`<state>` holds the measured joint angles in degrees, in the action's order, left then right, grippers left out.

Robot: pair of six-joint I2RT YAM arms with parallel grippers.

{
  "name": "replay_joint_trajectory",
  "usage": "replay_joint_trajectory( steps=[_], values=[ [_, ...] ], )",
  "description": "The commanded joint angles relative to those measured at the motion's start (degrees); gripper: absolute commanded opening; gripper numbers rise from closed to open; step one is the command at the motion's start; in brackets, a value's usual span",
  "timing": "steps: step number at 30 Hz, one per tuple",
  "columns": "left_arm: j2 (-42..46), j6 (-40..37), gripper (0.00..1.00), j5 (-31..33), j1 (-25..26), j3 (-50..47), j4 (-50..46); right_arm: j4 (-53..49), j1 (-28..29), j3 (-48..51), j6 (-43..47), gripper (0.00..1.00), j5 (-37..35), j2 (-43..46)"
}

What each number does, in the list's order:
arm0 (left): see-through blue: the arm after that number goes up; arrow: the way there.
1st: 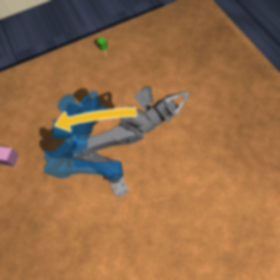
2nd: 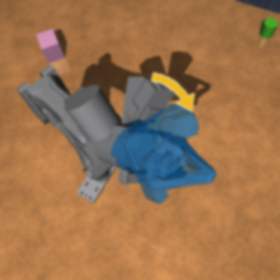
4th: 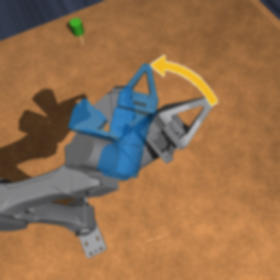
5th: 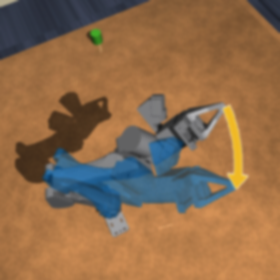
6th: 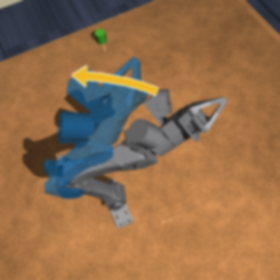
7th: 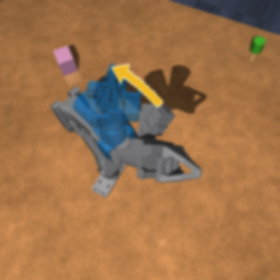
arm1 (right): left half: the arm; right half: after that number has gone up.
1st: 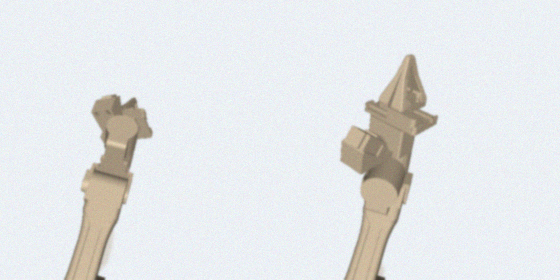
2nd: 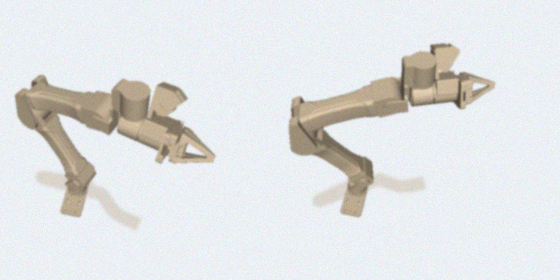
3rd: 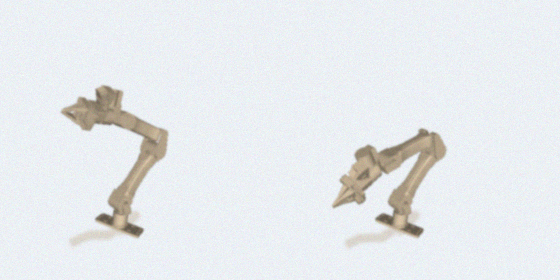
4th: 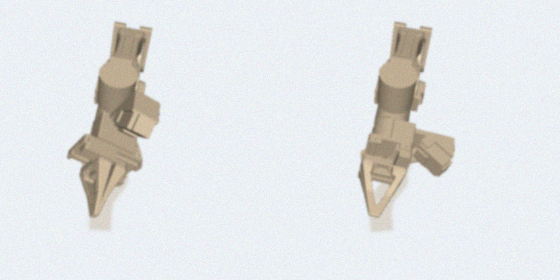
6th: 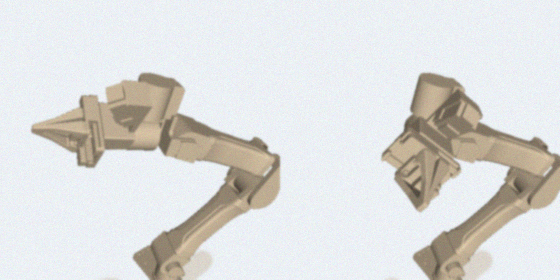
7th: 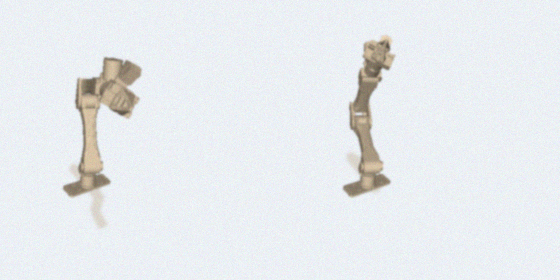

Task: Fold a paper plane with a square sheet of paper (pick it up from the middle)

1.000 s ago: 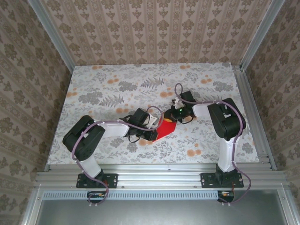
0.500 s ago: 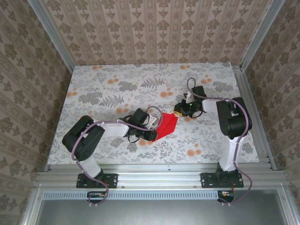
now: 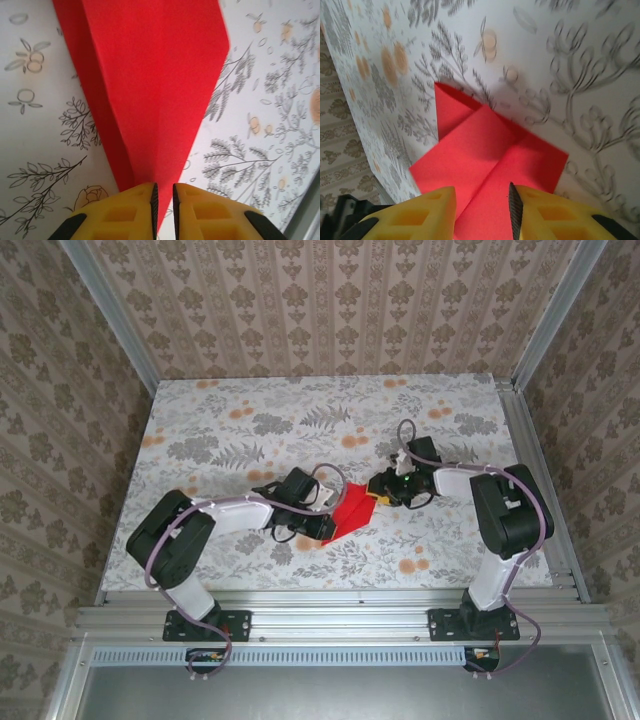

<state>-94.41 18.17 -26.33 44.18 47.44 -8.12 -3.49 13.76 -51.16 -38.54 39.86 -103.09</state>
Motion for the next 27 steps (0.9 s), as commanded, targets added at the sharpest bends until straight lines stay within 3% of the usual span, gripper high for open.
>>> replay_joint_trajectory(
  steps=[1, 16, 27],
  values=[
    [2.7, -1.0, 0.19, 0.5, -0.4, 3.5, -3.0, 0.5, 1.9, 1.0, -2.8, 0.37, 0.4, 2.2],
    [-4.5, -1.9, 0.24, -1.9, -3.6, 7.4, 0.0, 2.9, 5.7, 1.6, -6.2, 0.42, -2.0, 0.1],
    [-7.8, -2.0, 0.20, -3.0, -4.6, 7.0, 1.5, 4.1, 6.9, -0.3, -7.4, 0.41, -1.6, -1.9]
  ],
)
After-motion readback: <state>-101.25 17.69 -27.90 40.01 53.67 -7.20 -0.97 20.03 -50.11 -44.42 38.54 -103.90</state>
